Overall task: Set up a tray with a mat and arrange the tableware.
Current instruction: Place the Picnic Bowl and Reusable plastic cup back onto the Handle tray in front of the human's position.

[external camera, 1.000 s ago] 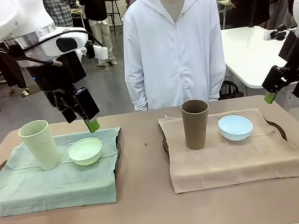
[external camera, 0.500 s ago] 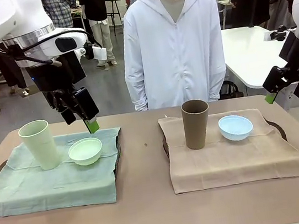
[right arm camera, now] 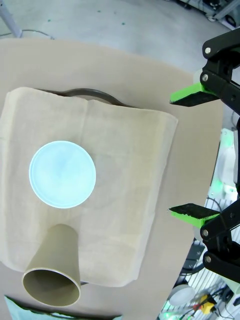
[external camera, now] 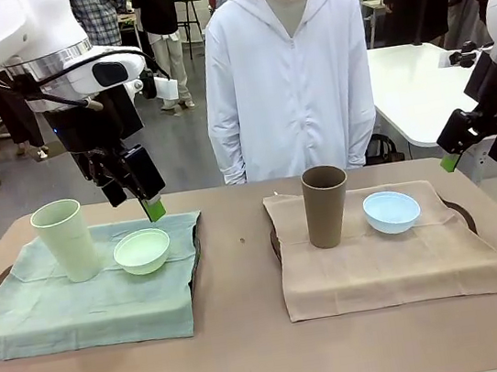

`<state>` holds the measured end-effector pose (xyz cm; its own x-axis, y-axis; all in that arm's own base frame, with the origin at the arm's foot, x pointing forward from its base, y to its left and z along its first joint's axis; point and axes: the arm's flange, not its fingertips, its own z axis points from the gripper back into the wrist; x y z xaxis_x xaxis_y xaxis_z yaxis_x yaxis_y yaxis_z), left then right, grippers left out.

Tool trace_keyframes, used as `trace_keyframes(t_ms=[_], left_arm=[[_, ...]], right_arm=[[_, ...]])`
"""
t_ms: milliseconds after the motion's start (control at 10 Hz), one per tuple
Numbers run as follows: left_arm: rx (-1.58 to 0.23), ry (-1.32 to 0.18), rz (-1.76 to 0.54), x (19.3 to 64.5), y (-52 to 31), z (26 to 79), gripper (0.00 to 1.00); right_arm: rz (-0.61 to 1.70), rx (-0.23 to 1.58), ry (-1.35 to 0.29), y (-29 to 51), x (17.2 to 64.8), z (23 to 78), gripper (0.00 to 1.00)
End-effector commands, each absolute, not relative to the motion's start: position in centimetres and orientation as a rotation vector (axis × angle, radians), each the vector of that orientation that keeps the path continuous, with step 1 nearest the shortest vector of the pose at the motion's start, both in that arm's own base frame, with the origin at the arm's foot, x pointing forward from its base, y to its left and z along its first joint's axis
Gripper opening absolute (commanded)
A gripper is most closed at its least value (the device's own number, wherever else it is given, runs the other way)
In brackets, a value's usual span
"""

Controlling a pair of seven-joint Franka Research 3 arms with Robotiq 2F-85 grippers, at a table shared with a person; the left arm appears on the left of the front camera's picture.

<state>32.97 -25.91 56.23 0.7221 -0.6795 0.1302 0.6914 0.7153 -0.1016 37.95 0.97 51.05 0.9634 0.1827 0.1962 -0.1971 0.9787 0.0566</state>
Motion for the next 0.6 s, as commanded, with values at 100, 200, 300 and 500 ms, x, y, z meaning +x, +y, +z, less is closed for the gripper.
trace_keyframes(t_ms=[100,200,300,500], left_arm=[[-0.138,-0.096,-0.763,33.1,-25.8,56.4,1.00],[-0.138,-0.096,-0.763,33.1,-25.8,56.4,1.00],[-0.147,-0.086,-0.760,33.0,-25.9,56.2,1.00],[-0.148,-0.031,-0.516,33.4,-15.4,55.9,1.00]], right_arm=[[0.196,0.087,-0.194,1.1,37.9,51.0,1.00],[0.196,0.087,-0.194,1.1,37.9,51.0,1.00],[0.192,0.076,-0.191,1.0,38.0,51.0,1.00],[0.068,0.203,-0.175,-6.5,37.7,51.8,1.00]])
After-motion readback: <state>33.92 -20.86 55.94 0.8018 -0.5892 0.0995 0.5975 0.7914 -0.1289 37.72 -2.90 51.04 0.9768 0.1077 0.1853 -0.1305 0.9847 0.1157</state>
